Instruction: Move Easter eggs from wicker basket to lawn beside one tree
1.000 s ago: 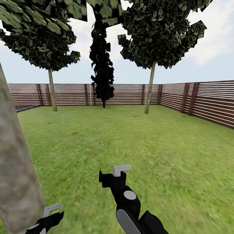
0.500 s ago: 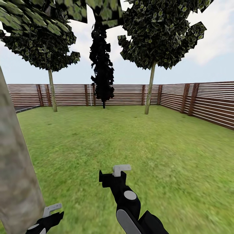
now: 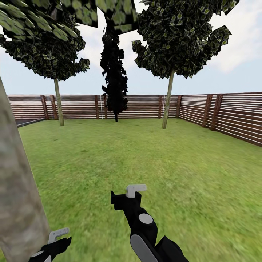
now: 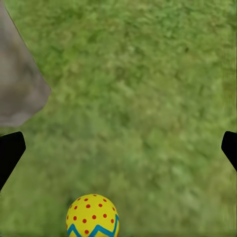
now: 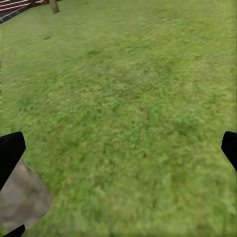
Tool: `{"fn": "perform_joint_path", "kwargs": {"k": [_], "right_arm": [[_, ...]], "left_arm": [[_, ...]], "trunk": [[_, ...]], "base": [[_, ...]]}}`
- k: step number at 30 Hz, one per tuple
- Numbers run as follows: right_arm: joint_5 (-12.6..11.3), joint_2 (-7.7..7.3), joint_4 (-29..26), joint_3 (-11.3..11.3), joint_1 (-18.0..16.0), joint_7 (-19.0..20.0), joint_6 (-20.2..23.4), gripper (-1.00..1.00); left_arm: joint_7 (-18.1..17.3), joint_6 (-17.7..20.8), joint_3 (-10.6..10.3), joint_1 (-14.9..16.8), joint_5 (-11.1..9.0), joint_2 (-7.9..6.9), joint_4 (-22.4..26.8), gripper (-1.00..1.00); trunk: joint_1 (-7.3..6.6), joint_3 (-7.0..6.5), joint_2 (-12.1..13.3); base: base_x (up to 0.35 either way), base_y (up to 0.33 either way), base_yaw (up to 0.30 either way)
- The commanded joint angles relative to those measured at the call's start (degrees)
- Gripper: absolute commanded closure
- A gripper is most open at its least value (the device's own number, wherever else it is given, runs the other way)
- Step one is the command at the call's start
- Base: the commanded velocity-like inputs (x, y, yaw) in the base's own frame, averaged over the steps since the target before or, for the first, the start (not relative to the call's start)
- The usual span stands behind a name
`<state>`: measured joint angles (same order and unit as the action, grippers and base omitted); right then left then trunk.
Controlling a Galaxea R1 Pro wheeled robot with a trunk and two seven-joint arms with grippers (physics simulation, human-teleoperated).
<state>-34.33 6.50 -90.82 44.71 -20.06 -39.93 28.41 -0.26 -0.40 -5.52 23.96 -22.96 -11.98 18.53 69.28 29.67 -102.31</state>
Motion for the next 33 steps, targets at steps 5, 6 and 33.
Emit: {"fn": "perform_joint_path", "kwargs": {"k": [5,6,33], "right_arm": [[-0.39,0.0,0.04,0.08,-0.07,-0.43,0.19,-1.0],[-0.39,0.0,0.03,0.07,-0.07,-0.42,0.2,-1.0],[-0.43,0.1,0.37,0.63,-0.07,-0.33,0.27,-1.0]], "left_arm": [[-0.03,-0.04,-0.45,0.03,-0.6,-0.06,-0.02,-1.0],[-0.02,-0.04,-0.45,0.03,-0.6,-0.06,-0.01,-1.0],[0.0,-0.04,-0.48,0.03,-0.51,-0.06,0.02,-1.0]], "trunk": [[-1.11,-0.83,1.98],[-1.33,-0.99,2.39],[-7.26,-4.09,13.21]], "base": [[0.0,0.0,0.0],[0.0,0.0,0.0],[0.0,0.0,0.112]]}}
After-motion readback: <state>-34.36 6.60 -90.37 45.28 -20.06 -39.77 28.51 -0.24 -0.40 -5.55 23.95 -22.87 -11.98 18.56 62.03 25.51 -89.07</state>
